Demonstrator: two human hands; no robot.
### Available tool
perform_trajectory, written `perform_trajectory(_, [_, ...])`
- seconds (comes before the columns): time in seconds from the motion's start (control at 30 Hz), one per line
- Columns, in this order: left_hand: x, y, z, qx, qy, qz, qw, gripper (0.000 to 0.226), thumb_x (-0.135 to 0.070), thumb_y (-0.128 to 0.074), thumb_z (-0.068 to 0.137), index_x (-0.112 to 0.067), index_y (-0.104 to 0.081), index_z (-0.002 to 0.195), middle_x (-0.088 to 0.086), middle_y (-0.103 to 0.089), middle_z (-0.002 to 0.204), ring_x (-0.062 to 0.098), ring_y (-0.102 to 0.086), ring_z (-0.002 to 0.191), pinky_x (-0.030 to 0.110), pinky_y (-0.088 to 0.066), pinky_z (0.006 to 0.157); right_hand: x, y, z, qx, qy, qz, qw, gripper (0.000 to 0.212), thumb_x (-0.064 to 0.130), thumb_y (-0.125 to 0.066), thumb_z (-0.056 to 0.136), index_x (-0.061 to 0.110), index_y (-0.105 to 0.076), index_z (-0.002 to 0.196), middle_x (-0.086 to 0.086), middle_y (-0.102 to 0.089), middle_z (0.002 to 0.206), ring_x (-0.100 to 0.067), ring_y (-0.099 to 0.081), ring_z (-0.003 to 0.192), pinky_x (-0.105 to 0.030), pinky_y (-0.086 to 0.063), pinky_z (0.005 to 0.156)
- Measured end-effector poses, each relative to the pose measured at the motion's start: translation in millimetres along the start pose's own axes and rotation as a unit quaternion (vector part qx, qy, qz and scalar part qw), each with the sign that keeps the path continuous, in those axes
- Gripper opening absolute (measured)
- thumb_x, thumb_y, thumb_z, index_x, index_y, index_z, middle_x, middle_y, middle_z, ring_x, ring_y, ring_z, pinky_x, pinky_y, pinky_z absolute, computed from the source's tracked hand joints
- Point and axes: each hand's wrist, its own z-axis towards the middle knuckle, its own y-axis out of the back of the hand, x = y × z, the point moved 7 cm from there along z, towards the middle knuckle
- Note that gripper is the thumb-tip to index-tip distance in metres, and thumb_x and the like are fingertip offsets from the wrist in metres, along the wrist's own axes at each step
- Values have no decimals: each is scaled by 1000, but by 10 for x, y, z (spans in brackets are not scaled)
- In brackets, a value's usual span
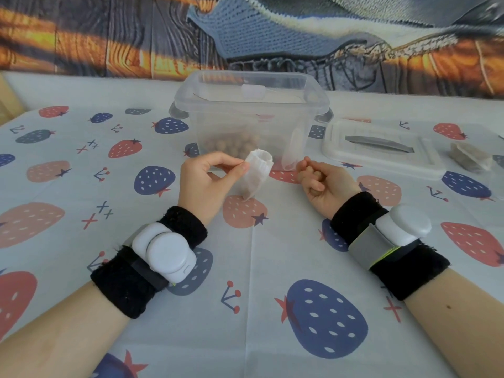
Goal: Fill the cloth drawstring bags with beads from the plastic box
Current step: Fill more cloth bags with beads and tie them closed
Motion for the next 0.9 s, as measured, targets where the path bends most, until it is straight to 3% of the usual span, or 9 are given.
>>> perform_trajectory(0.13, [-12, -21, -6, 14, -2, 2, 1000, 6, -14, -73, 80, -19, -71, 77, -4, -70, 77, 3, -59, 67, 25, -49, 61, 30, -10, 14, 13, 36, -58, 998, 29, 25, -33, 102, 9, -48, 82, 2, -46, 52, -4, -29, 31, -13, -20, 27])
perform_trajectory(0.27, [-45, -43, -23, 28, -16, 5, 999, 7, -13, -73, 80, -18, -71, 76, -4, -70, 77, 3, -59, 67, 27, -51, 56, -5, -71, -26, 24, 63, -207, 976, 46, 47, -29, 98, 13, -46, 72, 8, -25, 42, -4, -20, 31, -15, -16, 26])
perform_trajectory(0.4, [-65, -61, -29, 41, -24, 1, 999, 7, -13, -73, 81, -18, -71, 76, -2, -70, 77, 5, -59, 67, 28, -49, 55, -8, -118, -75, -22, 151, -340, 928, 39, 33, -32, 102, 12, -51, 75, 4, -29, 51, -6, -25, 35, -12, -19, 32])
perform_trajectory(0.53, [-77, -79, -34, 54, -33, 1, 998, 5, -13, -73, 80, -15, -71, 77, -2, -69, 76, 6, -59, 67, 19, -44, 54, 23, -193, -154, -28, 212, -389, 896, 20, 17, -38, 100, 14, -53, 88, 1, -38, 65, -5, -35, 42, -15, -26, 35])
perform_trajectory(0.73, [-105, -93, -39, 67, -56, 4, 996, 4, -13, -74, 79, -15, -72, 77, -4, -68, 76, 10, -60, 68, 16, -42, 57, 33, -435, -359, 75, 335, -457, 821, 9, 12, -58, 91, 18, -60, 85, 12, -30, 51, -10, -37, 52, -15, -27, 38])
perform_trajectory(0.8, [-109, -93, -38, 67, -57, 2, 996, 5, -12, -74, 79, -16, -72, 77, -6, -68, 75, 10, -60, 68, 17, -41, 57, 21, -463, -371, 93, 342, -468, 809, 7, 14, -62, 87, 20, -65, 88, 11, -27, 53, -16, -30, 55, -14, -26, 38])
perform_trajectory(0.9, [-102, -95, -34, 64, -52, -3, 997, 10, -12, -74, 79, -21, -71, 75, -10, -66, 72, 8, -59, 67, 17, -40, 56, -7, -467, -369, 106, 332, -482, 804, 13, 8, -61, 88, 18, -67, 95, 11, -24, 54, -6, -24, 49, -14, -26, 39])
